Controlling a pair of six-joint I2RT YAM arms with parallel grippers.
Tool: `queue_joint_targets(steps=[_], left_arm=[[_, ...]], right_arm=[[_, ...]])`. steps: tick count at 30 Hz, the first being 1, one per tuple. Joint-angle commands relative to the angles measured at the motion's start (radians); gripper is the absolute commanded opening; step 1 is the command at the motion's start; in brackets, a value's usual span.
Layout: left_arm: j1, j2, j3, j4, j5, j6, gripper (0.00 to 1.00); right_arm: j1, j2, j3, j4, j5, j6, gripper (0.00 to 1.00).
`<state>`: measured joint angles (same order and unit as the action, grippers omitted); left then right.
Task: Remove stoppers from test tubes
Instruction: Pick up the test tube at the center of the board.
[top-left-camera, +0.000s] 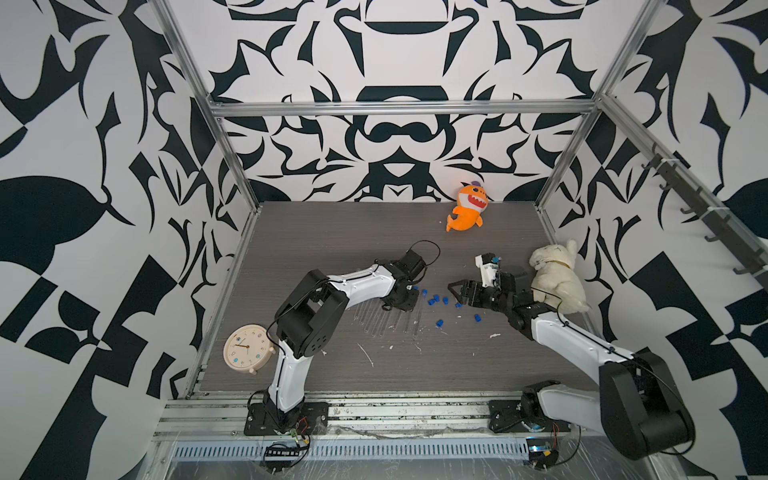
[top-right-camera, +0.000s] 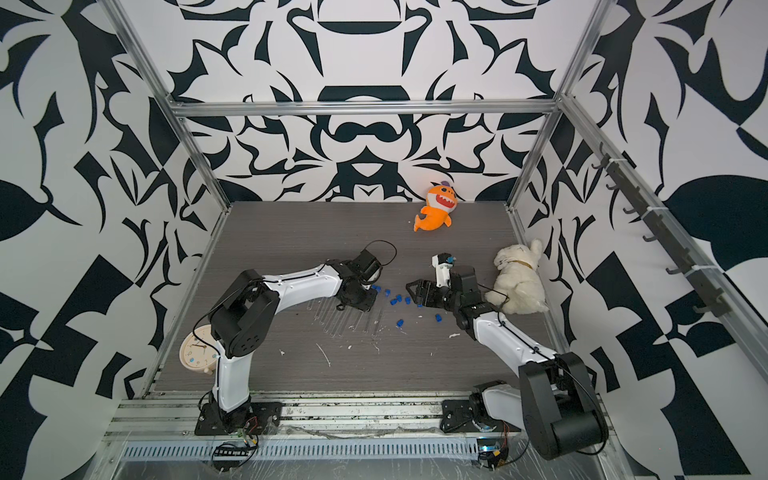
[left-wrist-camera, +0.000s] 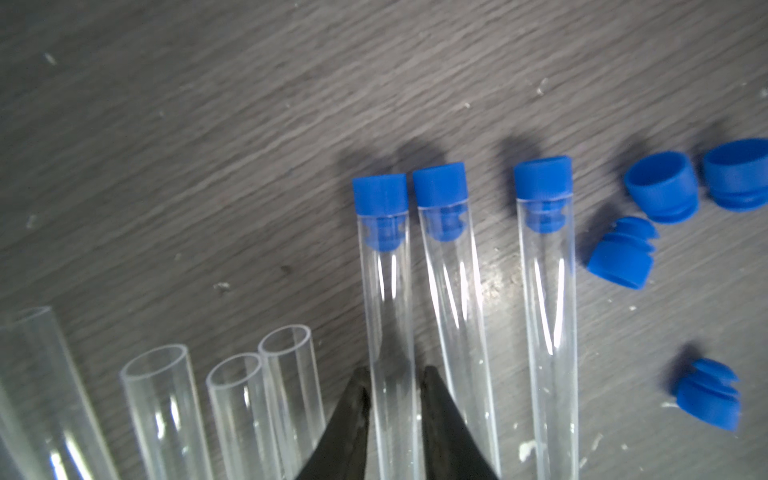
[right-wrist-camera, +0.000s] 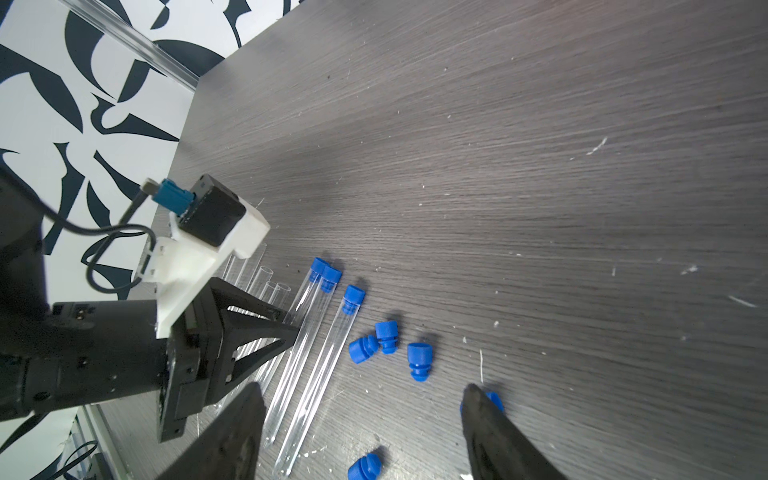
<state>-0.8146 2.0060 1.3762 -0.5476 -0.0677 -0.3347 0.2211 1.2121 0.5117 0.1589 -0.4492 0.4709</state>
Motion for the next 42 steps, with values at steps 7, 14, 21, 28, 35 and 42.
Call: queue_joint_targets(steps=[7,14,21,28,35,42], left_arm=[[-0.001,0.007,0.004,-0.042,0.005,0.002,0.08],[0.000,-0.036,0.016,-0.044,0.003,0.002,0.03],[0.001,-0.114,0.003,-0.035,-0.015,-0.003,0.00],[0.003,-0.190,-0.060,0.019,0.009,0.004,0.00],[-0.001,-0.301,-0.184,0.155,0.092,0.033,0.00],[-0.015,-0.352,-0.238,0.206,0.133,0.068,0.00]], right_arm=[[-0.008,-0.030,-0.015,0.041,-0.011,0.002,0.75],[-0.008,-0.025,-0.034,0.108,-0.083,0.006,0.75],[-0.004,-0.009,-0.048,0.203,-0.179,0.027,0.74],[0.034,0.030,-0.046,0.265,-0.204,0.036,0.73],[0.087,0.133,-0.011,0.358,-0.212,0.088,0.67],[0.152,0.264,0.046,0.477,-0.219,0.149,0.67]])
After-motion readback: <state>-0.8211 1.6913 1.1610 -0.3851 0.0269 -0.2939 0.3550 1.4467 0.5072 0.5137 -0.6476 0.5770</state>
